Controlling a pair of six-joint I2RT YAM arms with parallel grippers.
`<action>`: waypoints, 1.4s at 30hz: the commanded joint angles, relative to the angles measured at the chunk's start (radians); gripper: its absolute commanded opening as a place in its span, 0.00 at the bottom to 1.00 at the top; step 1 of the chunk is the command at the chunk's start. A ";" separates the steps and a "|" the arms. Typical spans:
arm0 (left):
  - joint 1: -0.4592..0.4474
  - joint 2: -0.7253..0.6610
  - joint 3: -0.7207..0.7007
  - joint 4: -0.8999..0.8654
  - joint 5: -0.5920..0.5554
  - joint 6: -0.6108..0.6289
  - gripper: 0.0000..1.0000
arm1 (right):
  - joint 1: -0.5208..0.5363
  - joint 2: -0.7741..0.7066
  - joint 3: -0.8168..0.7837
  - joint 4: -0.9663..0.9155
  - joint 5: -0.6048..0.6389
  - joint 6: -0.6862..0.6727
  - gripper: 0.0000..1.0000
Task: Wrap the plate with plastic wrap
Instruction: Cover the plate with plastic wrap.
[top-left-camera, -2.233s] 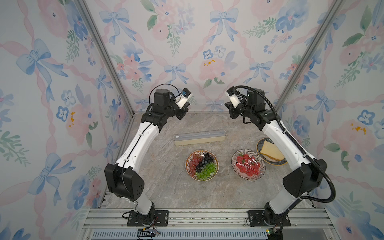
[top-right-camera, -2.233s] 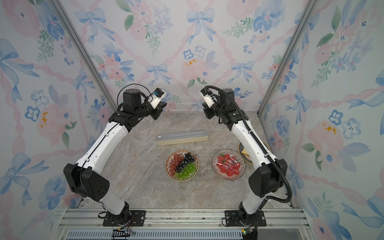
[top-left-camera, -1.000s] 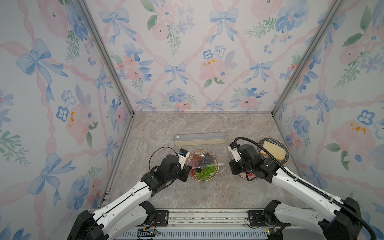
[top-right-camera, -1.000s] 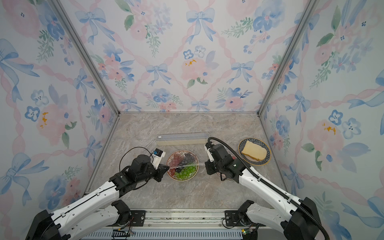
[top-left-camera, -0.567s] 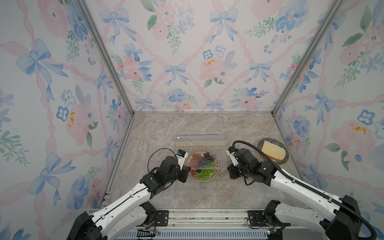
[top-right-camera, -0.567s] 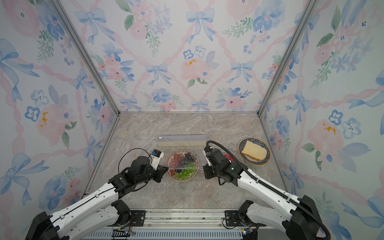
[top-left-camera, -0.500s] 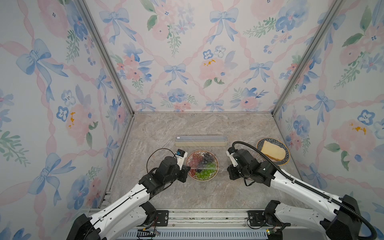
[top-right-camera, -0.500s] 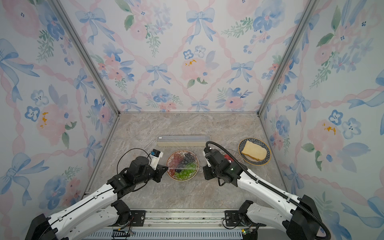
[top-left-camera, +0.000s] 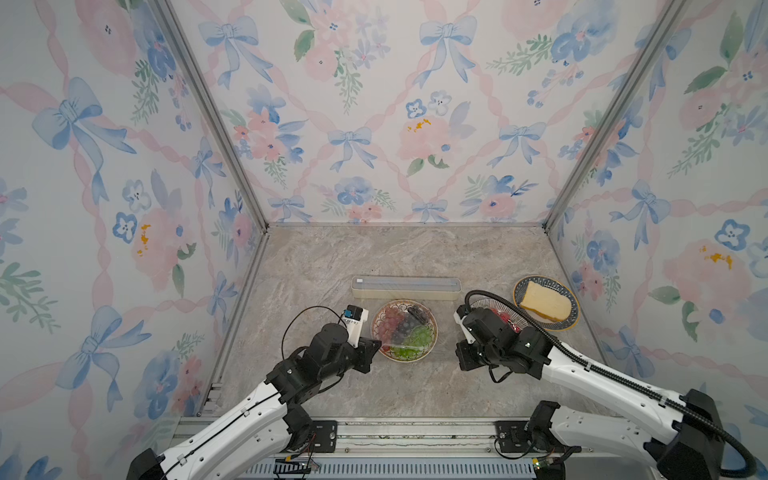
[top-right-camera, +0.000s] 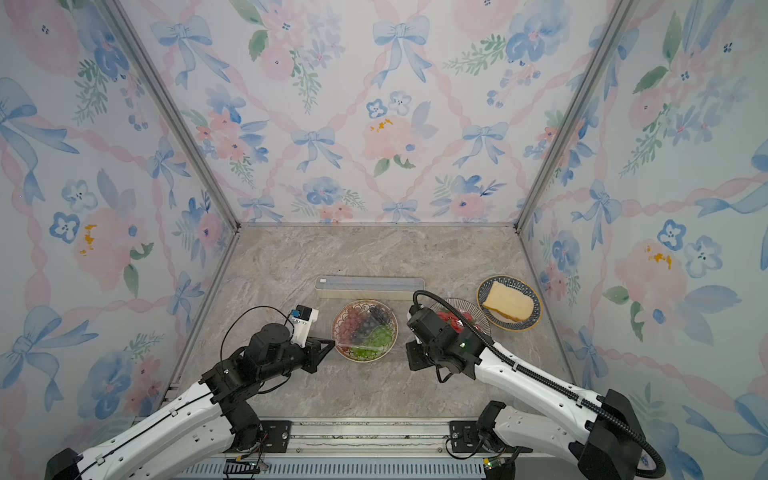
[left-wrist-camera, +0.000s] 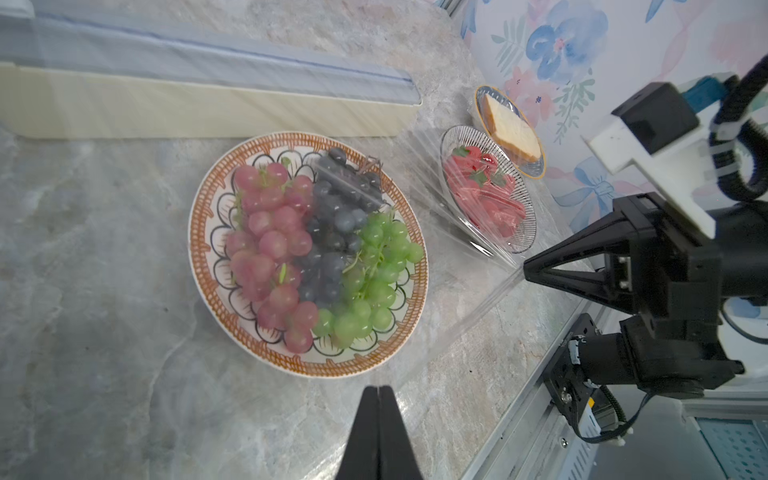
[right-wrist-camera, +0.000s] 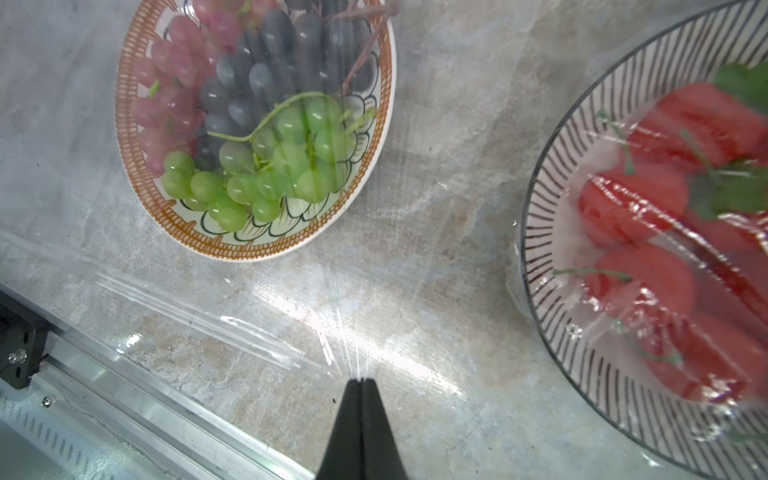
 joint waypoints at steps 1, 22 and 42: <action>-0.039 -0.002 -0.019 -0.068 -0.068 -0.096 0.00 | 0.026 0.025 -0.028 -0.028 -0.034 0.038 0.00; -0.155 0.207 -0.031 -0.161 -0.261 -0.208 0.00 | 0.090 0.189 -0.099 0.081 -0.008 0.083 0.00; -0.008 0.425 -0.043 0.154 -0.290 -0.040 0.00 | -0.036 0.298 -0.094 0.310 0.050 0.083 0.00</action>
